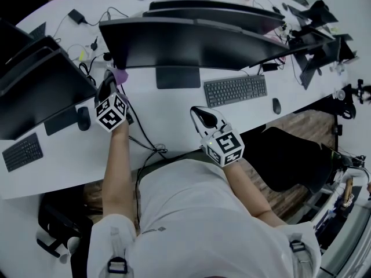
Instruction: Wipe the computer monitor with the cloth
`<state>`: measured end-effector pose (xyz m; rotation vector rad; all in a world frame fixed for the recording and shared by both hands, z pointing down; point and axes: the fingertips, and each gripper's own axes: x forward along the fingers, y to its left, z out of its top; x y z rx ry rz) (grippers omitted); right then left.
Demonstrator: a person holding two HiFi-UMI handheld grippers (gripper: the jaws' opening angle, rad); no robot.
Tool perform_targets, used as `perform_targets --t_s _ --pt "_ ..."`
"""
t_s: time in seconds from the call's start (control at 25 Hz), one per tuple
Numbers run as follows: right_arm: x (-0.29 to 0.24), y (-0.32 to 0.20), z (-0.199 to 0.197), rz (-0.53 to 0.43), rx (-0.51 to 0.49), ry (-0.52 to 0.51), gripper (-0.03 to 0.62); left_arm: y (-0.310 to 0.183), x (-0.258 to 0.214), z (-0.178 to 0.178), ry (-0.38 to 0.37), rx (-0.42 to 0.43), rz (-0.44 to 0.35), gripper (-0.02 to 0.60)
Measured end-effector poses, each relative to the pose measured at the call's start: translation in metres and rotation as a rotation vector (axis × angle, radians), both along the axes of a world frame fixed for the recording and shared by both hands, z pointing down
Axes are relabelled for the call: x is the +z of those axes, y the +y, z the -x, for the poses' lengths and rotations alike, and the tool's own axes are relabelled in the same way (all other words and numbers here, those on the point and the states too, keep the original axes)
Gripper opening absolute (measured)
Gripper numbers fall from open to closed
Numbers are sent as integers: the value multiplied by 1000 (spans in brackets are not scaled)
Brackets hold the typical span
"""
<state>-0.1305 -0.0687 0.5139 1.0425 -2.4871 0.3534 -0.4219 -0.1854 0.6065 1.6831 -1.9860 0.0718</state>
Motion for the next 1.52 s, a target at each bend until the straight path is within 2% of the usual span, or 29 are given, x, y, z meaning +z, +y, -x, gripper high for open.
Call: perform_targets --t_s 0.32,1.0,1.52 --pt "-1 -4 -3 -1 6 -8 9 -10 -27 -1 -90 -3 -57 75" --pt "-13 -8 -7 -25 -6 -26 9 -22 -100 0 -210 -5 -185 75" --pt "-24 -14 -13 -44 -18 -63 9 -21 -173 -3 -252 -30 -291 75"
